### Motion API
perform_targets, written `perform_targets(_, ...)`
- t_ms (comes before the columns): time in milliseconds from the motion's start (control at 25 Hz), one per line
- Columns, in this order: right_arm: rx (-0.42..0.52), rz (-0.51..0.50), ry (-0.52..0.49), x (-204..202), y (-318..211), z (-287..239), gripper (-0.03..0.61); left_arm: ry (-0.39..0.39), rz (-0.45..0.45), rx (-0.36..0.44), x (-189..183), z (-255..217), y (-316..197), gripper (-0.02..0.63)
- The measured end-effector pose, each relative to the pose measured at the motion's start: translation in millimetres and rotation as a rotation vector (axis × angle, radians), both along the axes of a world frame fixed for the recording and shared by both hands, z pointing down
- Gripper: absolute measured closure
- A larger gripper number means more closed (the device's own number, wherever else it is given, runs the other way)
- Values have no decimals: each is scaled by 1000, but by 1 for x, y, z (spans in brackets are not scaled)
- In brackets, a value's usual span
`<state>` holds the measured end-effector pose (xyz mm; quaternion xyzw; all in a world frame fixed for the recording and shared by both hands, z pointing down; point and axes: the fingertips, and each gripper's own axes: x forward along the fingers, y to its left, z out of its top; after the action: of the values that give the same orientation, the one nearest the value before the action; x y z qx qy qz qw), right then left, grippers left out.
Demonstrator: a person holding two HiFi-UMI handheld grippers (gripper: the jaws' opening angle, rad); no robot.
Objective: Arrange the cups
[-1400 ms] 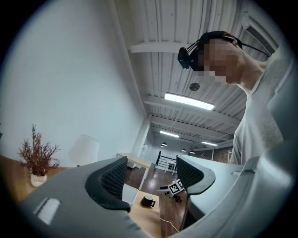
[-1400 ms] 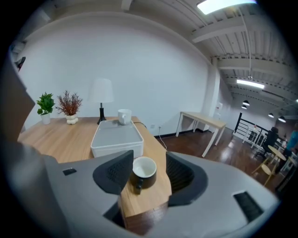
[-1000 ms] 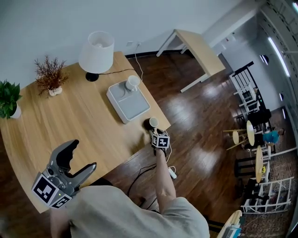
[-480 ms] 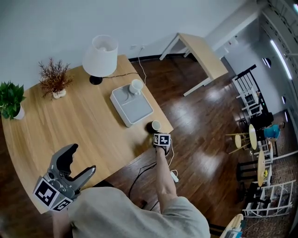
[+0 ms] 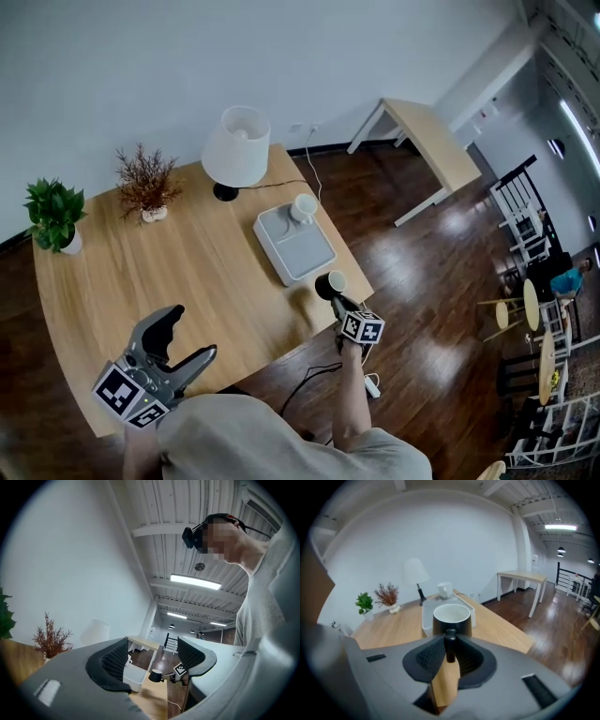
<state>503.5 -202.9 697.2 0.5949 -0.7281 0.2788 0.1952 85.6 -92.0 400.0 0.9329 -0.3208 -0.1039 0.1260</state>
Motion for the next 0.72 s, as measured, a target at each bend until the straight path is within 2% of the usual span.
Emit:
perform_targets(160, 143, -128, -17, -56, -26, -56, 494, 8, -23, 6, -11, -1, -2, 291)
perform_targets(320, 218, -233, -9, -99, -81, -80, 494, 6, -50, 16, -22, -6, -1, 291)
perform_targets(560, 229, -334, 81, -148, -163, -83, 494, -10, -112, 20, -43, -8, 5, 291)
perform_targets(720, 202, -346, 141, -159, -202, -70, 494, -13, -146, 23, -51, -10, 7, 291)
